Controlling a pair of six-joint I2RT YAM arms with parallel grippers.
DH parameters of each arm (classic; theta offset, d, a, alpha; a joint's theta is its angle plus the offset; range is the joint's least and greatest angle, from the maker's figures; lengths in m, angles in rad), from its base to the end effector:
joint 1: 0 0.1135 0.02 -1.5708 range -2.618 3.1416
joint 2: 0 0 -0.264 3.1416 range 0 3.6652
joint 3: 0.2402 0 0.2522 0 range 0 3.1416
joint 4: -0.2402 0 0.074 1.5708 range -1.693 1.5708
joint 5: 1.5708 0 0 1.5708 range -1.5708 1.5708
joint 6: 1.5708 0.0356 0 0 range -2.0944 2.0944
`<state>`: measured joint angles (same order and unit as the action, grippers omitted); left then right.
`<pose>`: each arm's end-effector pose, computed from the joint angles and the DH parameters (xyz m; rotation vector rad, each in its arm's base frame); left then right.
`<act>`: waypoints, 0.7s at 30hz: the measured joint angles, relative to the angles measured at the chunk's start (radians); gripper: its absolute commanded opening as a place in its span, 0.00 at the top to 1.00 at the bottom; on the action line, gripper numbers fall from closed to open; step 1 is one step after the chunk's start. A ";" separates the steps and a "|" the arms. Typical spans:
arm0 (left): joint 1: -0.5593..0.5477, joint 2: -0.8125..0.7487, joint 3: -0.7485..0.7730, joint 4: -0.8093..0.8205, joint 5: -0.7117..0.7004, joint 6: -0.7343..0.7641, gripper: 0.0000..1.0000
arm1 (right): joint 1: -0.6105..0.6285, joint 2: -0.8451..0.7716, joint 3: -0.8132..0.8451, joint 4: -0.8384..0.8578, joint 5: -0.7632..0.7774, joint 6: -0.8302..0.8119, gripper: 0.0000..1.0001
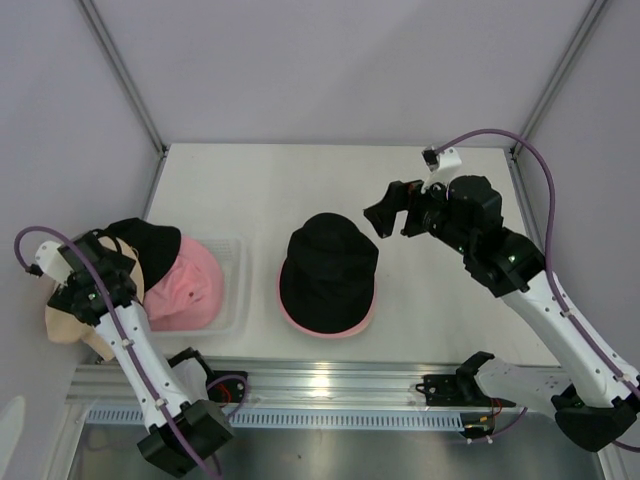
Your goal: Stack the hats
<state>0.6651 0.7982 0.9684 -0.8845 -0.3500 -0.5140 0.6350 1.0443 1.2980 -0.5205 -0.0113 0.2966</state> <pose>0.1091 0.1010 0.3328 -1.4147 1.7854 0.4785 0.1729 0.1279 0.4324 -0.3262 1.8610 0.6573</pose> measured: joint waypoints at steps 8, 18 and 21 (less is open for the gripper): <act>0.002 0.018 -0.053 0.088 -0.098 0.023 0.30 | -0.002 0.060 0.003 0.013 -0.080 0.051 0.00; 0.014 0.036 -0.105 0.169 -0.082 0.025 0.92 | -0.002 0.100 0.035 0.023 -0.114 0.090 0.00; 0.018 0.039 -0.105 0.174 -0.082 0.028 0.99 | -0.002 0.101 0.036 0.025 -0.114 0.097 0.00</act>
<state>0.6830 0.8375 0.8639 -0.7101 -0.4316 -0.4858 0.6327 1.1454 1.3338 -0.4957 -0.1253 0.3939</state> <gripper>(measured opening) 0.025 0.993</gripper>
